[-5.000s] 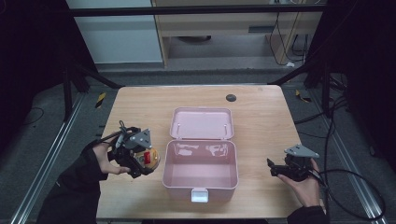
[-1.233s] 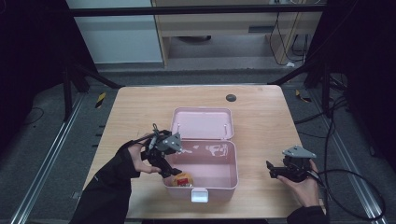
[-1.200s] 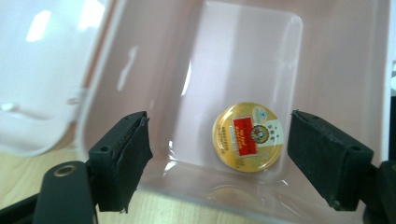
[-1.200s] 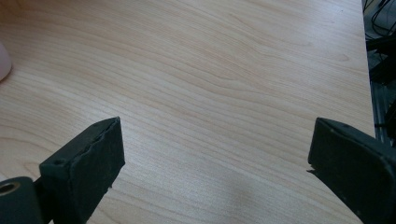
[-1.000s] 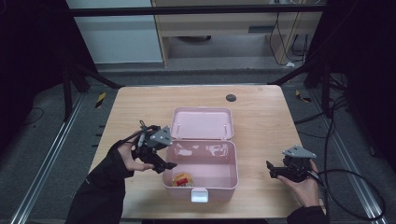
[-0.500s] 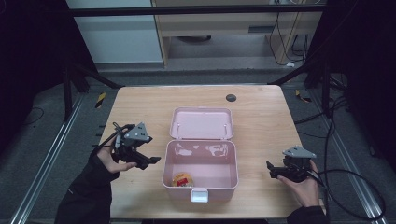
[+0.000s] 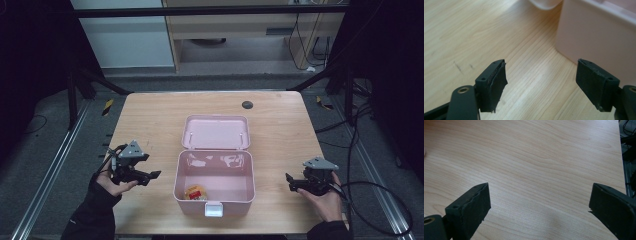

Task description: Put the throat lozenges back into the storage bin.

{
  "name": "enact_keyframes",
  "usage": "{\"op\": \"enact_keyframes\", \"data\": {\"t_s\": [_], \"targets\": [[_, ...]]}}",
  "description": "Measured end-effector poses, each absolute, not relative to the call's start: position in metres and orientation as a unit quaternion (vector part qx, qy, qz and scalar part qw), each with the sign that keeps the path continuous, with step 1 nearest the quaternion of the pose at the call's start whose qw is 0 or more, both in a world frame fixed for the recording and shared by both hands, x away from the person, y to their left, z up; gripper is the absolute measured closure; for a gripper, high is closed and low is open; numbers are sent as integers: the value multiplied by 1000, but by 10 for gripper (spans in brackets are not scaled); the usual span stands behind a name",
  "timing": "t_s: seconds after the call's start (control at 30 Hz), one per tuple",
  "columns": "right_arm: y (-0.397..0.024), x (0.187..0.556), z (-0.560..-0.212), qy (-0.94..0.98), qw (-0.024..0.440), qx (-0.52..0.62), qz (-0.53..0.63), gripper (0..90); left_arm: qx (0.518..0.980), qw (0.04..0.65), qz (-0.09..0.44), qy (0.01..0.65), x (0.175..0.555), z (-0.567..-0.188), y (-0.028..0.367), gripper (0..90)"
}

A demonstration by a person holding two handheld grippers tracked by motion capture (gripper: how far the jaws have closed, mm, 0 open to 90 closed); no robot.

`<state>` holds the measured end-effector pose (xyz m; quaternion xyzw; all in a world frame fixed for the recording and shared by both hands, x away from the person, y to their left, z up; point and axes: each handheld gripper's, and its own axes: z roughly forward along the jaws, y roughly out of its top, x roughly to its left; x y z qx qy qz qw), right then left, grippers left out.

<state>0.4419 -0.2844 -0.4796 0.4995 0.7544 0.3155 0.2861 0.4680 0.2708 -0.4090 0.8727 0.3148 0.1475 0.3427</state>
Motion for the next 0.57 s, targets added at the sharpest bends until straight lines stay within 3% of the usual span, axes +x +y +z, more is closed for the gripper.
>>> {"op": "enact_keyframes", "data": {"t_s": [0.57], "targets": [[-288, 441, -483, 752, 286, 505, 312, 39, 802, 340, 170, 460, 468, -458, 311, 222]]}}
